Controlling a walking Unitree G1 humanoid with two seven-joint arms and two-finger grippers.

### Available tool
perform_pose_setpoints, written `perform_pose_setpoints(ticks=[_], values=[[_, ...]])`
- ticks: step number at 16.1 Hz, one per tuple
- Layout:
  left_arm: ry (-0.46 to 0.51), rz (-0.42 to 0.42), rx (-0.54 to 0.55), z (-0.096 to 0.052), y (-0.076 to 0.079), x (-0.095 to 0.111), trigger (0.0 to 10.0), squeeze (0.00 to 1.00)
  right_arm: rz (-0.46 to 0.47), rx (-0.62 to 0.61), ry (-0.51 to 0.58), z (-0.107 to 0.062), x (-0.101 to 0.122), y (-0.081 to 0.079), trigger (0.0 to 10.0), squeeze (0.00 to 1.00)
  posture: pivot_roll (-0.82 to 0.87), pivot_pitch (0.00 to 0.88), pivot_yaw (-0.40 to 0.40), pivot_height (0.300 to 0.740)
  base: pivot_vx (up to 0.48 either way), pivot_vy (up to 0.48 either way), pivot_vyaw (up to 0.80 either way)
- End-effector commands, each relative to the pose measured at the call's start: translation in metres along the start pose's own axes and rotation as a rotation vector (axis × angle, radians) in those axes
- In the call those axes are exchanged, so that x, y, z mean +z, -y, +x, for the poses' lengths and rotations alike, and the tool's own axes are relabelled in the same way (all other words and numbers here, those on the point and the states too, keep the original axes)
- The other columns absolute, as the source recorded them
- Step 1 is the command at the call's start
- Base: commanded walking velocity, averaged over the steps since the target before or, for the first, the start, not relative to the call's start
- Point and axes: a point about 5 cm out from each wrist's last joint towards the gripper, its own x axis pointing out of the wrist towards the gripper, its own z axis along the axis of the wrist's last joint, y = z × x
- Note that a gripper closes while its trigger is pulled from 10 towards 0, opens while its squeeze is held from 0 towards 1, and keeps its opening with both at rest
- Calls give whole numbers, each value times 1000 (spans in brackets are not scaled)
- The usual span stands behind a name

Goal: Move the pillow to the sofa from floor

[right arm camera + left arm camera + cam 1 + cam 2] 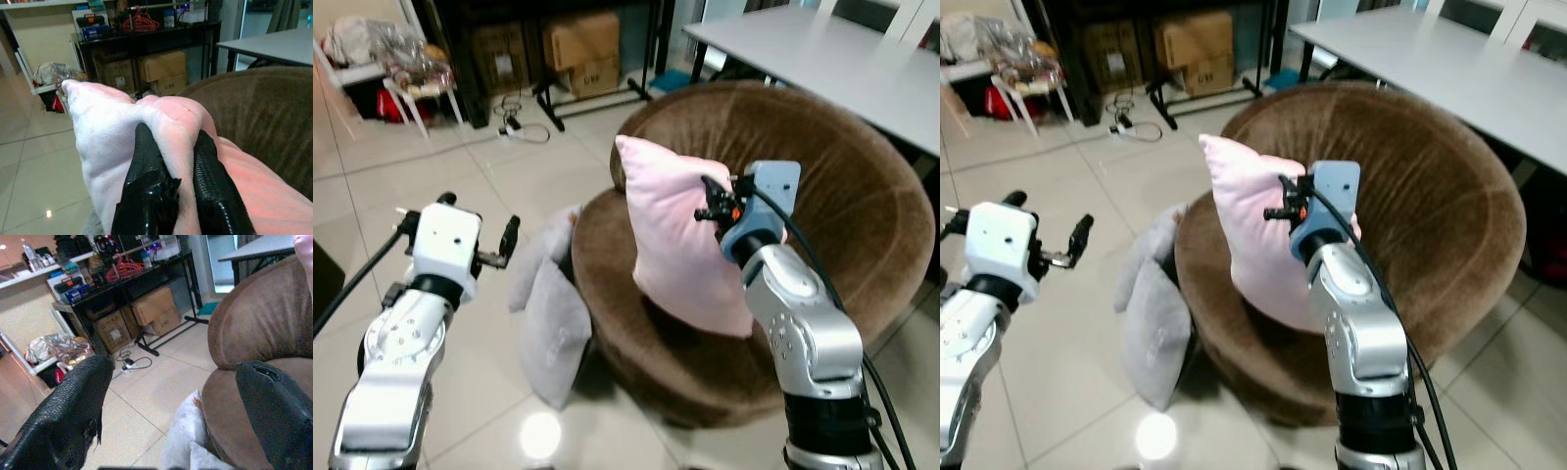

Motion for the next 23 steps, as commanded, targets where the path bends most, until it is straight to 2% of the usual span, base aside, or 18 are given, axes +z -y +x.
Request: perform_pose_setpoints(ticks=[1, 4, 8, 12, 14, 17, 23], values=[[13, -2, -9, 0, -1, 3, 10000, 0, -4, 25, 56, -1, 13, -4, 10000, 0, 17, 0, -45, 740, 334, 0, 0], [15, -6, -16, 0, 0, 3, 10000, 0, -2, 25, 46, -1, 11, -4, 10000, 0, 18, 0, -45, 740, 339, 0, 0], [16, -5, -17, 0, 0, 4, 10000, 0, -1, 28, 40, 0, 11, -4, 10000, 0, 18, 0, -45, 740, 336, 0, -773], [13, -1, -29, -1, 2, 3, 10000, 0, -6, 18, 30, 0, 8, 0, 10000, 0, 19, 0, -45, 740, 335, 0, 0], [12, 2, -32, -1, 2, 3, 10000, 0, -27, 19, 38, -1, 9, 0, 10000, 0, 19, 0, -45, 740, 321, 0, -800], [10, 10, -33, -1, 2, 3, 10000, 0, -57, 43, 52, 0, 11, -1, 10000, 0, 19, 0, -45, 740, 284, 0, 0], [-11, 50, -77, -3, 7, -2, 10000, 0, -69, 99, 36, 3, 14, -10, 10000, 0, 23, 0, -51, 740, 0, 0, 0]])
